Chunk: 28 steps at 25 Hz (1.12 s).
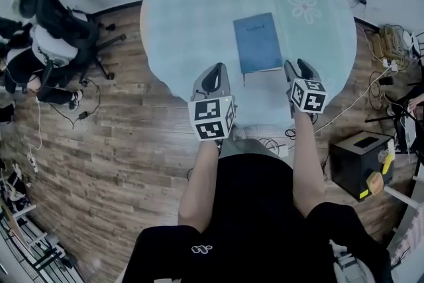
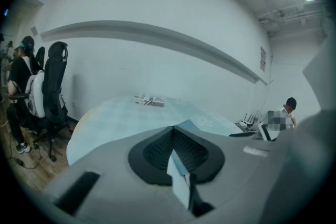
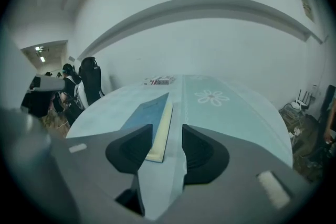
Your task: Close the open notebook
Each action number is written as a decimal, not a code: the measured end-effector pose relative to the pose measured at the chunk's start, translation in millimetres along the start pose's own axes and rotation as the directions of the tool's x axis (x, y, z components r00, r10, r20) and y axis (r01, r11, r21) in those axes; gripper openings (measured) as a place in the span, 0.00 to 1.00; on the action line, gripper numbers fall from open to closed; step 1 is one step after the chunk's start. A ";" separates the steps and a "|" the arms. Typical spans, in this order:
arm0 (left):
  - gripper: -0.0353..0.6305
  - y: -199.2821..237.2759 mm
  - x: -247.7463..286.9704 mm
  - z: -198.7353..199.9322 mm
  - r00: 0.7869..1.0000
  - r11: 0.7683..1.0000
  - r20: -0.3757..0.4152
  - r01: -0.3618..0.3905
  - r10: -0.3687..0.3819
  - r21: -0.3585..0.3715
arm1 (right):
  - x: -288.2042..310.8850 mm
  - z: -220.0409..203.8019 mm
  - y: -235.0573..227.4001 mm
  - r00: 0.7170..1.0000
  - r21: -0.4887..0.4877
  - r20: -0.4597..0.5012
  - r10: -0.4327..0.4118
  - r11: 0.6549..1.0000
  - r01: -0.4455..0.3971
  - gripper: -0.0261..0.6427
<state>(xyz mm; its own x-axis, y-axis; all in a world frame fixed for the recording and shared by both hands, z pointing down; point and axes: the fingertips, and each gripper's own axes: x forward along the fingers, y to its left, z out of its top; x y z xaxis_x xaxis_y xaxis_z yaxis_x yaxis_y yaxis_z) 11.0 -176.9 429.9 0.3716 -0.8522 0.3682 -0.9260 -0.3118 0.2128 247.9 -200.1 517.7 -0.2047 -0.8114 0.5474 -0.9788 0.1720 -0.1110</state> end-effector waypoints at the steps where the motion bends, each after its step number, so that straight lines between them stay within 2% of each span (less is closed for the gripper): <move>1: 0.06 -3.5 1.1 7.9 1.000 1.000 0.016 0.005 -0.005 0.006 | -5.9 12.7 -0.3 0.999 0.000 0.040 0.013 1.000 -0.013 0.31; 4: 0.06 -16.5 2.1 31.1 0.998 0.999 0.061 0.021 -0.022 0.031 | -24.6 53.6 5.1 0.985 -0.014 0.160 0.058 0.998 -0.056 0.26; 7: 0.06 -28.5 0.0 56.7 0.993 0.997 0.108 0.033 -0.040 0.065 | -45.8 97.2 13.2 0.959 -0.043 0.268 0.096 0.995 -0.087 0.22; 12: 0.06 -48.2 -7.1 103.9 0.977 0.993 0.200 0.048 -0.070 0.111 | -92.3 166.6 15.0 0.888 -0.083 0.441 0.129 0.991 -0.102 0.05; 16: 0.06 -64.2 -14.7 143.3 0.954 0.988 0.285 0.051 -0.090 0.144 | -123.1 203.0 33.0 0.823 -0.134 0.531 0.200 0.979 -0.152 0.05; 19: 0.06 -74.7 -21.6 167.1 0.937 0.984 0.335 0.046 -0.102 0.171 | -140.8 220.1 50.0 0.785 -0.181 0.571 0.240 0.970 -0.165 0.05; 24: 0.06 -86.8 -31.3 186.1 0.918 0.979 0.378 0.043 -0.117 0.199 | -156.5 234.9 72.5 0.761 -0.258 0.569 0.312 0.946 -0.195 0.05; 28: 0.06 -92.8 -35.0 185.7 0.916 0.977 0.383 0.046 -0.124 0.208 | -156.8 233.5 77.4 0.765 -0.267 0.558 0.321 0.943 -0.201 0.06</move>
<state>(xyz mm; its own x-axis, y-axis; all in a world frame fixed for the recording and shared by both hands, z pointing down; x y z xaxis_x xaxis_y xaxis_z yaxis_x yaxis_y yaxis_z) 71.5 -196.2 229.2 0.4299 -0.9022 -0.0355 -0.9016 -0.4310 0.0362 203.3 -189.9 229.6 -0.4731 -0.8774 -0.0799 -0.8804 0.4741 0.0068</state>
